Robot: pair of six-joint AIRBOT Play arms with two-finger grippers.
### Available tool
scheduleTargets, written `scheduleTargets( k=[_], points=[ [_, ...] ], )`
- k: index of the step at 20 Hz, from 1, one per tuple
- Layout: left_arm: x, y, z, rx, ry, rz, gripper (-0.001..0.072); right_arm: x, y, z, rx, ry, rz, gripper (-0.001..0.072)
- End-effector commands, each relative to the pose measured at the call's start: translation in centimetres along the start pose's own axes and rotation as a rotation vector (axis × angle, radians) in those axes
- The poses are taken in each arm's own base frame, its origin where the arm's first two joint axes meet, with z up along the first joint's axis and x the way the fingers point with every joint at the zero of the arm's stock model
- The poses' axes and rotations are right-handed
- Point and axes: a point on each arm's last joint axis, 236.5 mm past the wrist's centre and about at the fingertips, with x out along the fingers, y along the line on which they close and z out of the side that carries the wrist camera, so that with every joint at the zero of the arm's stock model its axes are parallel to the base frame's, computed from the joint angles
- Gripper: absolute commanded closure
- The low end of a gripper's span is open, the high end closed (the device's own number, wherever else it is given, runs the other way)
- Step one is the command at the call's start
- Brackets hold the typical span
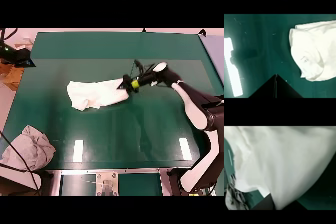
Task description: Fold the shirts.
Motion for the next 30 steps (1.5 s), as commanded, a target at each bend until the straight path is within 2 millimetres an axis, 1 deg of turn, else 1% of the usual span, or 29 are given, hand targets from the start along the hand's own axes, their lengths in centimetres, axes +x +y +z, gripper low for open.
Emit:
scheduleTargets(
  k=[1,2,3,4,5,7,9,10,11,12,14,15,16,17,19,20,21,22,24,26,27,28,30],
  points=[
    [0.0,0.3,-0.1,0.003,0.004,0.014,0.0684,-8.0,7.0,3.1,-0.146,-0.104,0.074,0.0690],
    [0.0,0.3,-0.1,0.003,0.005,0.014,0.0684,-11.7,8.4,4.3,-0.172,-0.172,0.072,0.0690],
    [0.0,0.3,-0.2,0.003,0.006,0.014,0.0684,-15.1,9.3,5.0,-0.184,-0.237,0.069,0.0691],
    [0.0,0.3,-0.2,0.003,0.008,0.013,0.0685,-18.8,9.8,5.6,-0.188,-0.308,0.060,0.0691],
    [0.0,0.3,-0.2,0.003,0.008,0.014,0.0685,-22.0,9.6,5.9,-0.177,-0.368,0.045,0.0690],
    [0.0,0.3,-0.3,0.000,0.011,0.012,0.0684,-28.7,8.0,6.2,-0.143,-0.489,-0.010,0.0691],
    [0.0,0.2,-0.6,-0.016,0.025,0.008,0.0684,-34.7,5.3,6.0,-0.078,-0.592,-0.062,0.0691],
    [0.0,0.2,-0.7,-0.025,0.031,0.007,0.0684,-37.6,3.6,5.7,-0.036,-0.640,-0.081,0.0690],
    [0.0,0.1,-0.8,-0.025,0.033,0.006,0.0684,-40.0,1.9,5.3,0.002,-0.678,-0.101,0.0690],
    [0.0,0.1,-0.8,-0.024,0.033,0.006,0.0684,-42.4,-0.1,4.6,0.053,-0.709,-0.123,0.0690],
    [0.0,0.1,-0.8,-0.025,0.034,0.006,0.0684,-46.4,-4.1,2.3,0.163,-0.745,-0.192,0.0691],
    [0.0,0.1,-0.8,-0.026,0.033,0.006,0.0684,-48.1,-6.0,0.6,0.221,-0.752,-0.245,0.0691],
    [0.0,0.1,-0.8,-0.033,0.033,0.006,0.0684,-49.8,-7.8,-1.5,0.283,-0.758,-0.310,0.0691],
    [0.0,0.1,-0.8,-0.047,0.032,0.007,0.0684,-51.4,-9.0,-3.4,0.327,-0.771,-0.374,0.0691],
    [0.0,0.1,-0.8,-0.050,0.031,0.007,0.0684,-54.9,-10.4,-7.1,0.402,-0.824,-0.501,0.0691],
    [0.0,0.1,-0.8,-0.050,0.031,0.007,0.0684,-56.5,-11.1,-9.0,0.456,-0.853,-0.563,0.0691],
    [0.0,0.1,-0.8,-0.050,0.032,0.006,0.0684,-57.7,-11.9,-11.0,0.520,-0.864,-0.615,0.0692],
    [0.0,0.1,-0.8,-0.050,0.033,0.006,0.0684,-58.4,-12.8,-13.1,0.591,-0.856,-0.660,0.0692],
    [0.0,0.1,-0.9,-0.051,0.039,0.004,0.0684,-58.8,-14.7,-17.4,0.737,-0.794,-0.752,0.0691],
    [-0.1,0.0,-1.2,-0.050,0.050,0.001,0.0684,-58.7,-16.6,-21.9,0.909,-0.721,-0.872,0.0691],
    [-0.1,0.0,-1.3,-0.050,0.055,-0.001,0.0684,-58.3,-17.6,-24.3,0.997,-0.677,-0.927,0.0691],
    [-0.1,-0.1,-1.4,-0.050,0.059,-0.002,0.0684,-57.7,-18.6,-26.5,1.067,-0.624,-0.971,0.0691],
    [-0.1,-0.1,-1.5,-0.050,0.062,-0.003,0.0684,-55.7,-20.8,-30.9,1.227,-0.501,-1.041,0.0691]
  ],
)
